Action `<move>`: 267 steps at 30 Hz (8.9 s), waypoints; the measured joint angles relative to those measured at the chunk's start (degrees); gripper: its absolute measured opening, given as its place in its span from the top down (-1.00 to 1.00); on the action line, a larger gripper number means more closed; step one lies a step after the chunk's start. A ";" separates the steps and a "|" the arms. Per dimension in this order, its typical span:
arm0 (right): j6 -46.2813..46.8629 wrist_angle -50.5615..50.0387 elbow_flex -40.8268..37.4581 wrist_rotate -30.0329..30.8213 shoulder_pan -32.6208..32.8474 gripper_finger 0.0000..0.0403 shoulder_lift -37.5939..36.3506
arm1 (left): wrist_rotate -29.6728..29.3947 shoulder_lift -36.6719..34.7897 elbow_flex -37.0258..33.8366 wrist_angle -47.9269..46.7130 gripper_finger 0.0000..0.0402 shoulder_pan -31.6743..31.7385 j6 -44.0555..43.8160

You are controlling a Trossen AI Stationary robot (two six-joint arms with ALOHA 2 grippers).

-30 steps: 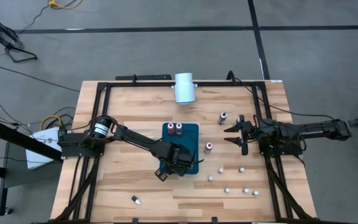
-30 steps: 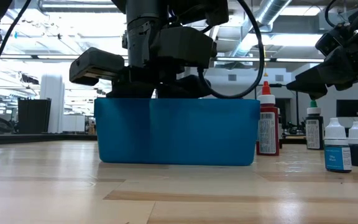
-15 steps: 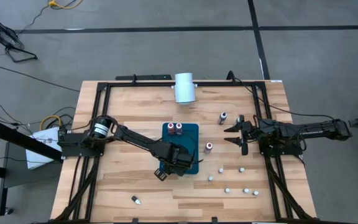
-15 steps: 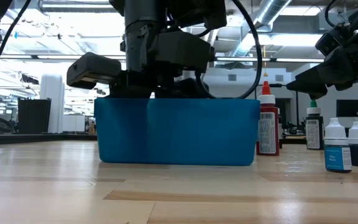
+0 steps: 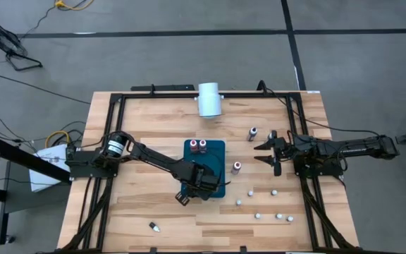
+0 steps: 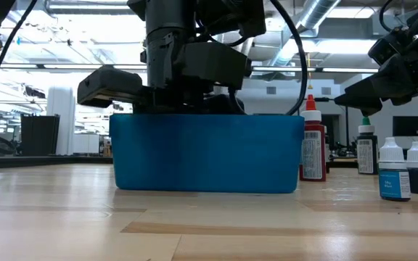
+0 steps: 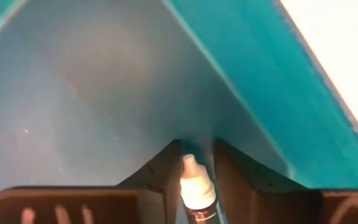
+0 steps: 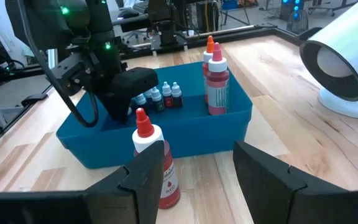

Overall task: Pick & Place food coloring
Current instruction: Put the small black food coloring bottle into the blue bin

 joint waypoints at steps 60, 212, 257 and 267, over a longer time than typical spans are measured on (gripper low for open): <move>0.00 0.00 0.02 -0.01 -0.02 0.09 0.00 | -5.74 -0.15 10.19 -12.73 1.00 -1.62 0.59; -0.01 0.03 0.01 0.00 -0.01 0.09 0.00 | -22.09 -4.73 -55.34 114.72 0.61 -25.38 -36.90; -0.01 0.00 0.02 0.00 -0.01 0.09 0.00 | -21.36 -17.26 -53.67 85.65 0.21 -25.42 -36.23; 0.00 0.00 0.02 -0.02 0.00 0.09 0.00 | -18.32 -21.88 -42.56 55.91 0.21 -25.42 -31.28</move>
